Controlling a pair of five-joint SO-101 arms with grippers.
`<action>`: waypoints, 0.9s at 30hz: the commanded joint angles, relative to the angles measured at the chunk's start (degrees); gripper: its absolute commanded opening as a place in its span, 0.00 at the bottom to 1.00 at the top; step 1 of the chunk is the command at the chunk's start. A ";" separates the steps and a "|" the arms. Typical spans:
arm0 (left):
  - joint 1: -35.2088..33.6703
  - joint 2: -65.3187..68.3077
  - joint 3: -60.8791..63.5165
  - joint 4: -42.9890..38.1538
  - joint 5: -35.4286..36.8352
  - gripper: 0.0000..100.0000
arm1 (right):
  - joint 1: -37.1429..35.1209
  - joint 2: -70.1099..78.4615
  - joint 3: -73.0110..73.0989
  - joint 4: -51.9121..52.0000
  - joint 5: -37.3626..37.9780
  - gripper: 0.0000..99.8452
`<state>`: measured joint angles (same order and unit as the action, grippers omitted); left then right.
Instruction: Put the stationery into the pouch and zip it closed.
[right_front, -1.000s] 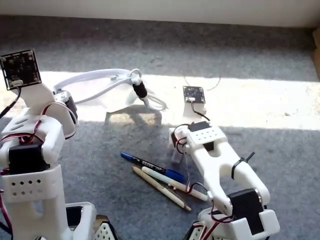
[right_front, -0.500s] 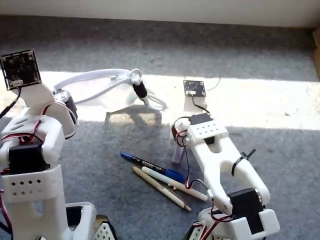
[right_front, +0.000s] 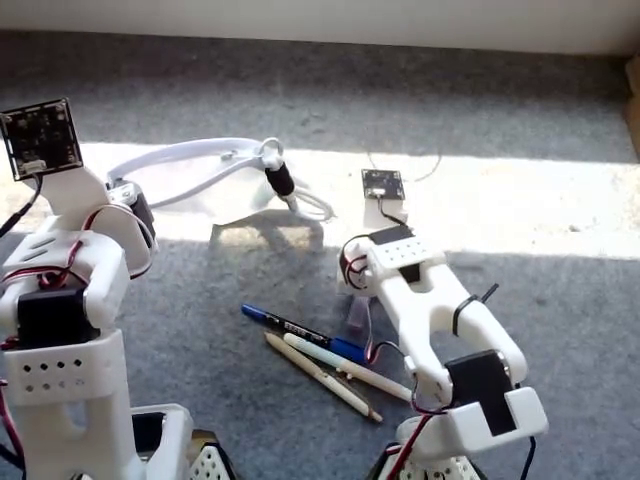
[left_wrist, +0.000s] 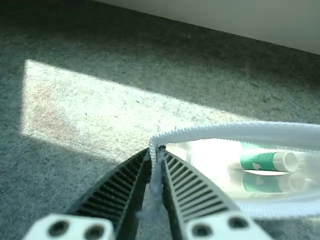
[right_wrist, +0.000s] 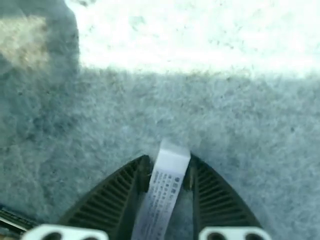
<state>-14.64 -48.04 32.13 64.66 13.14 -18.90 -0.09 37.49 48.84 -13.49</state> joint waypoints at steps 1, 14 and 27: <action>-0.66 1.80 0.75 -0.44 -0.70 0.01 | 0.48 1.10 -2.59 -0.84 0.09 0.11; -0.66 1.80 0.75 -0.44 -0.79 0.01 | 0.48 -3.65 -2.51 -0.84 3.43 0.01; -0.31 1.80 0.75 -0.44 -0.88 0.01 | 2.86 -12.53 -0.66 -0.84 3.87 0.01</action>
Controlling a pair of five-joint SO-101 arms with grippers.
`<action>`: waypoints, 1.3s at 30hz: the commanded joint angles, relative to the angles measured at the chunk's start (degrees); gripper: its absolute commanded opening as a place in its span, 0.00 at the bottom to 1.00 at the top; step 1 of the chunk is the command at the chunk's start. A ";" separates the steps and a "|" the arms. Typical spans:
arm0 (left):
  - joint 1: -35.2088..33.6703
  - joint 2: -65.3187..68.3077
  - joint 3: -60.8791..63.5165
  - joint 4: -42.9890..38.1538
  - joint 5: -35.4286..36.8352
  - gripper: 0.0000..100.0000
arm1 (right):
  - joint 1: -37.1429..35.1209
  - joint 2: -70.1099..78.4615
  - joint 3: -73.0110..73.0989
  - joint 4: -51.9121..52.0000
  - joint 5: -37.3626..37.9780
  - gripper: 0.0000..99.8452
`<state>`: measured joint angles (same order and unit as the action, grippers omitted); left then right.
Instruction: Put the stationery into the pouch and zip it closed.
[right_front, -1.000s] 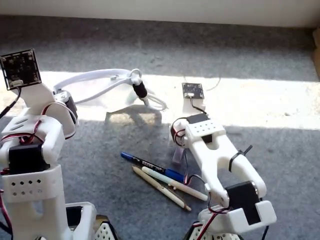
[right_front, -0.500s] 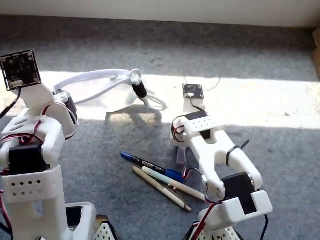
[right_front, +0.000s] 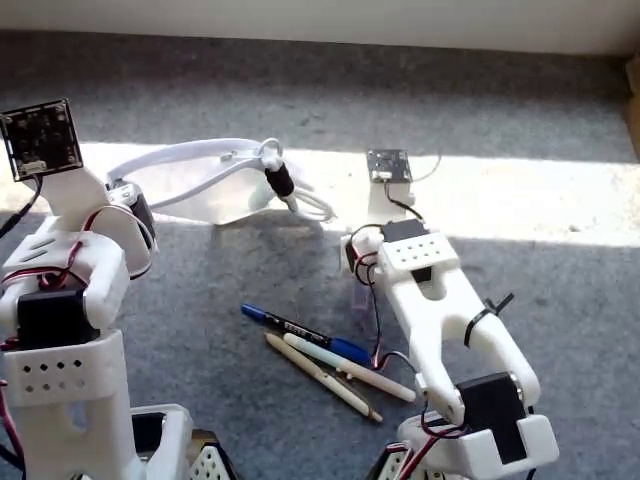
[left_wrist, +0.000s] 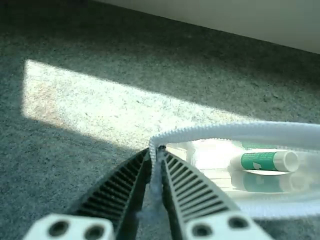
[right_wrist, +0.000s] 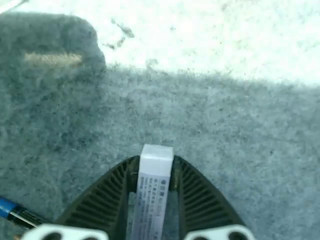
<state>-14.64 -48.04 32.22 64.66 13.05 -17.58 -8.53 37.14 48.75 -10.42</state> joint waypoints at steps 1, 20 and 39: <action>-0.31 1.80 0.66 -0.44 -0.79 0.01 | 2.15 -4.35 -0.31 -0.84 0.79 0.01; 3.21 1.80 0.66 -0.09 -3.25 0.01 | 5.32 -5.32 -0.40 -0.92 0.79 0.01; 11.12 1.80 1.45 0.26 -8.53 0.01 | 8.40 -22.46 2.68 -1.10 0.79 0.01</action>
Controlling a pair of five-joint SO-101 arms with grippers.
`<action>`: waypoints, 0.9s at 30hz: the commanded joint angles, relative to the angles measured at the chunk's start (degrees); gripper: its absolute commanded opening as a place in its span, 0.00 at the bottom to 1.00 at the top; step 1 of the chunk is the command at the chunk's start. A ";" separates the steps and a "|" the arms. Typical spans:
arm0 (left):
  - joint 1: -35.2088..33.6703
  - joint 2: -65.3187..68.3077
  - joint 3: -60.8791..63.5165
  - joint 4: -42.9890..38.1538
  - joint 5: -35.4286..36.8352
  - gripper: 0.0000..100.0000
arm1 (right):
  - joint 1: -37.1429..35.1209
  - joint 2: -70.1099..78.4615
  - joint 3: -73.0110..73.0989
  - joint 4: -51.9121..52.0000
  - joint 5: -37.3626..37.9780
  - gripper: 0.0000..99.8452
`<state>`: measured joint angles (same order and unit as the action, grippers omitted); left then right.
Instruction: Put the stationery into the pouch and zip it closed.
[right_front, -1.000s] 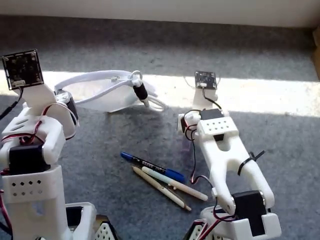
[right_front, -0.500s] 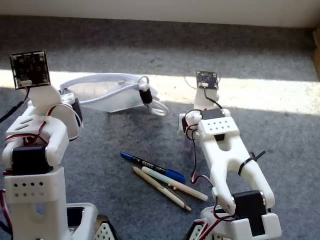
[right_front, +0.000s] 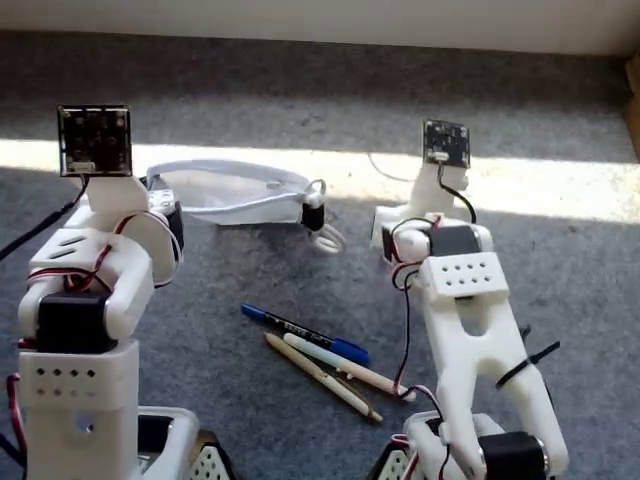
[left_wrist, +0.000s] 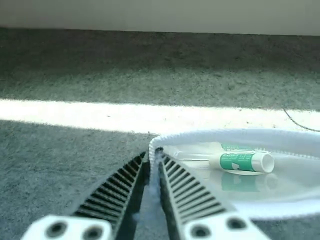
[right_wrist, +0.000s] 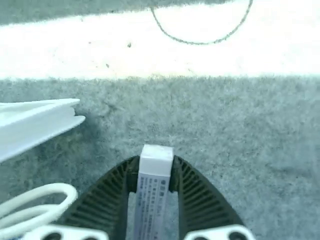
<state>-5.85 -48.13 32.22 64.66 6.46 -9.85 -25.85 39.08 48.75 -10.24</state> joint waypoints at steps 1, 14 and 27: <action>2.86 1.89 1.63 0.35 -2.11 0.01 | 0.57 -6.29 1.45 -1.10 0.62 0.01; 3.91 1.89 1.98 0.35 -2.20 0.01 | 0.04 -25.27 1.98 -1.10 0.70 0.01; 3.65 1.89 1.98 0.35 -2.02 0.01 | -8.75 -35.56 -0.40 -1.10 0.70 0.01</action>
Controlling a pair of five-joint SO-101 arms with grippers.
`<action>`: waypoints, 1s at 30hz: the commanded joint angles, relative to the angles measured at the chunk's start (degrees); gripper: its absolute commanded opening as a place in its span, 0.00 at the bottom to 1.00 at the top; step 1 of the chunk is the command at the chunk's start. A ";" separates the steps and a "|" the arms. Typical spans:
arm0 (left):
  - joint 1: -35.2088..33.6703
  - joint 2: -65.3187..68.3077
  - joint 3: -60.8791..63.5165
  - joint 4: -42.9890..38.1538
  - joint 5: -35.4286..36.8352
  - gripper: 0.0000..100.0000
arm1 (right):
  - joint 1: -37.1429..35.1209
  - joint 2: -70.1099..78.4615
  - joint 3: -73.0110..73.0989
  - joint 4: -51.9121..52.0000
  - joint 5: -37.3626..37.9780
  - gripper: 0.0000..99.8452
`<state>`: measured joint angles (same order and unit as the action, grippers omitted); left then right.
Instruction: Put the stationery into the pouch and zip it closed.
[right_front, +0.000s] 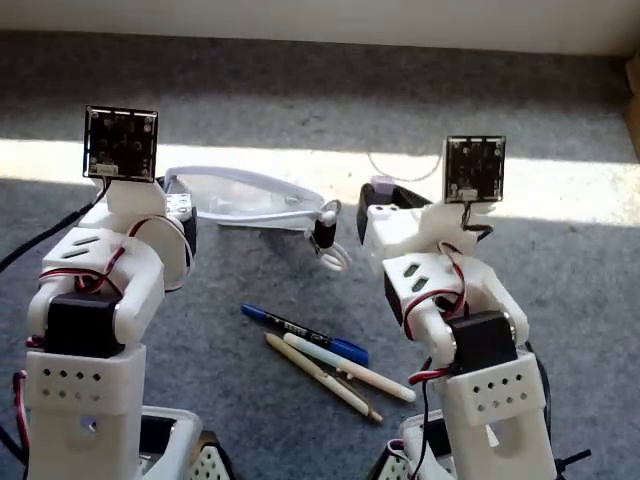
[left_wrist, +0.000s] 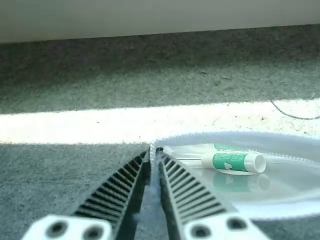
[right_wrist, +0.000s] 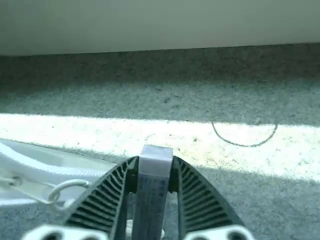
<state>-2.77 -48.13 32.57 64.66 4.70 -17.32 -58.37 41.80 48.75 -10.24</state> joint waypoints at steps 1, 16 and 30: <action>0.57 1.89 1.63 0.35 -0.26 0.01 | -1.36 -3.65 -3.82 -1.10 0.70 0.01; 0.57 1.89 1.63 0.18 -0.26 0.01 | -21.76 -4.88 -14.11 -6.55 11.52 0.01; 0.57 1.89 1.63 0.26 -0.26 0.01 | -24.66 2.77 -13.76 -24.13 14.95 0.01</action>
<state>-2.77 -48.13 32.57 64.66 4.70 -41.41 -58.29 31.16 26.86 4.18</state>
